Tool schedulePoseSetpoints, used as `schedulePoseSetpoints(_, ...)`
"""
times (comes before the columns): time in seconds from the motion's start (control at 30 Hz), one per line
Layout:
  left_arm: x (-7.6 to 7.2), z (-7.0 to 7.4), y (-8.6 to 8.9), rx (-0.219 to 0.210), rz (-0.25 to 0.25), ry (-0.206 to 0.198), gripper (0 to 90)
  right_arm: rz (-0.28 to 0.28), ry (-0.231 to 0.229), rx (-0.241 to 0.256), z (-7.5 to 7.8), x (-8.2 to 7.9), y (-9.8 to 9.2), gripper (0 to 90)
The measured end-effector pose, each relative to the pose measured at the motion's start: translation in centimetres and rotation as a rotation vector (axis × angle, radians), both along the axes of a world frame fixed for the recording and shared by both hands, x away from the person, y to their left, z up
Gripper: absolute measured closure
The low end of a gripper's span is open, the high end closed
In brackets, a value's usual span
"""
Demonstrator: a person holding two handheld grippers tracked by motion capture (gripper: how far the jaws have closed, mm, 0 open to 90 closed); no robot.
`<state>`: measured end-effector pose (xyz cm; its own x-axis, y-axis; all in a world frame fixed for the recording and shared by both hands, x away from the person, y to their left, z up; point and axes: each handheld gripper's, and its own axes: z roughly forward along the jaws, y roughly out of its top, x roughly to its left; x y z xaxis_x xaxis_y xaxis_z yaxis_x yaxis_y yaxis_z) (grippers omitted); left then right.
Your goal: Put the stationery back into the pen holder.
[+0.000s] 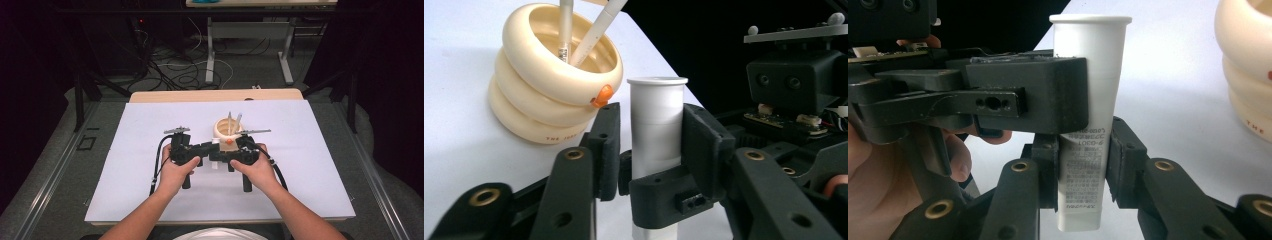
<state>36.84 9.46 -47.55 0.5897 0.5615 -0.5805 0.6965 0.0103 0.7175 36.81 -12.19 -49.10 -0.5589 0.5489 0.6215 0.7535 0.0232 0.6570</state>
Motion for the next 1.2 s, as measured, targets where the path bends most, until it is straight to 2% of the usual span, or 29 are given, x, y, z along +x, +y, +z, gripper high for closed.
schedulePoseSetpoints(0.2,0.1,0.0,0.1,0.007,0.007,-0.004,54.8,-0.011,0.015,-0.001,0.0,0.1,-0.2,70.6)
schedulePoseSetpoints(0.4,0.0,0.2,0.3,0.008,0.036,-0.012,51.8,-0.031,0.018,-0.008,-0.1,0.2,-0.4,70.6)
schedulePoseSetpoints(0.57,0.0,0.6,0.5,0.015,0.045,-0.021,48.7,-0.049,-0.002,-0.023,-0.3,0.5,-0.8,70.6)
schedulePoseSetpoints(0.77,0.2,0.7,0.8,0.034,0.058,-0.032,45.1,-0.063,0.003,-0.024,-0.2,0.5,-1.1,70.6)
schedulePoseSetpoints(0.8,0.2,0.7,0.8,0.033,0.064,-0.037,44.2,-0.065,-0.011,-0.031,-0.3,0.6,-1.2,70.6)
schedulePoseSetpoints(0.87,0.4,0.7,1.0,0.057,0.072,-0.054,41.5,-0.071,-0.017,-0.031,-0.2,0.6,-1.3,70.6)
schedulePoseSetpoints(0.97,0.6,0.7,1.3,0.079,0.077,-0.058,37.3,-0.079,-0.031,-0.032,-0.3,0.6,-1.4,70.6)
schedulePoseSetpoints(1.1,0.9,0.6,1.5,0.105,0.11,-0.093,31.4,-0.076,-0.043,-0.038,-0.3,0.6,-1.5,70.5)
schedulePoseSetpoints(1.2,1.0,0.6,1.8,0.143,0.128,-0.115,26.9,-0.086,-0.067,-0.045,-0.3,0.7,-1.5,70.6)
